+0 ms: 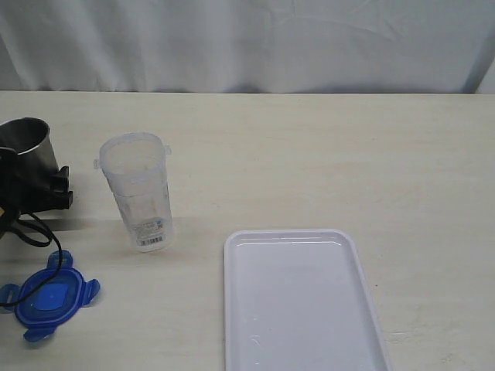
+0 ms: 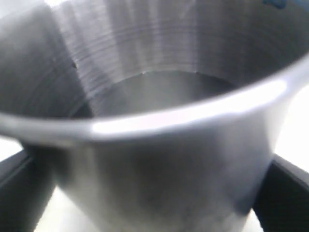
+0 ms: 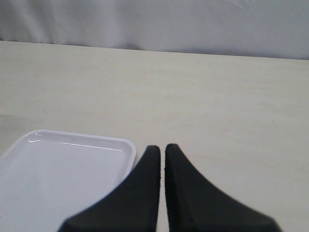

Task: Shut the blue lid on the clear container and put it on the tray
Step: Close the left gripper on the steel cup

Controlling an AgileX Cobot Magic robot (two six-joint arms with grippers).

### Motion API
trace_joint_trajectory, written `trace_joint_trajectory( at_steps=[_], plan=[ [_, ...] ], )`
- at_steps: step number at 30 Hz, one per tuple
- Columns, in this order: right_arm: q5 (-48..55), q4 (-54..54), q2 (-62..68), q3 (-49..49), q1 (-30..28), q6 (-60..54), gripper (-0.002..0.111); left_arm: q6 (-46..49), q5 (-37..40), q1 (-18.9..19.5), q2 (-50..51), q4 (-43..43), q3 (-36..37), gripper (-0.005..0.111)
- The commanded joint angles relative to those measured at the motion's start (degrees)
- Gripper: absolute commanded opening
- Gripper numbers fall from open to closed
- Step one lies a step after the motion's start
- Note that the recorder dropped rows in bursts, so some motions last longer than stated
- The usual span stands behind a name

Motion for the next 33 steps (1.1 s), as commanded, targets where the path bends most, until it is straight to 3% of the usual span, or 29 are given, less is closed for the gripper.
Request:
trace_joint_trajectory(
  at_steps=[1, 21, 22, 27, 33],
  plan=[
    [-0.4, -0.3, -0.2, 0.0, -0.2, 0.0, 0.004, 0.0, -0.9, 0.1, 0.1, -0.5, -0.2, 0.105],
    [-0.4, -0.3, -0.2, 0.0, -0.2, 0.0, 0.004, -0.1, -0.9, 0.1, 0.1, -0.4, -0.2, 0.104],
    [-0.4, -0.3, -0.2, 0.0, -0.2, 0.0, 0.004, -0.1, -0.9, 0.1, 0.1, -0.4, -0.2, 0.101],
    [-0.4, -0.3, -0.2, 0.0, -0.2, 0.0, 0.004, -0.2, -0.9, 0.1, 0.1, -0.4, -0.2, 0.059],
    [-0.4, -0.3, -0.2, 0.0, -0.2, 0.0, 0.004, -0.4, -0.9, 0.1, 0.1, -0.4, -0.2, 0.040]
  ],
)
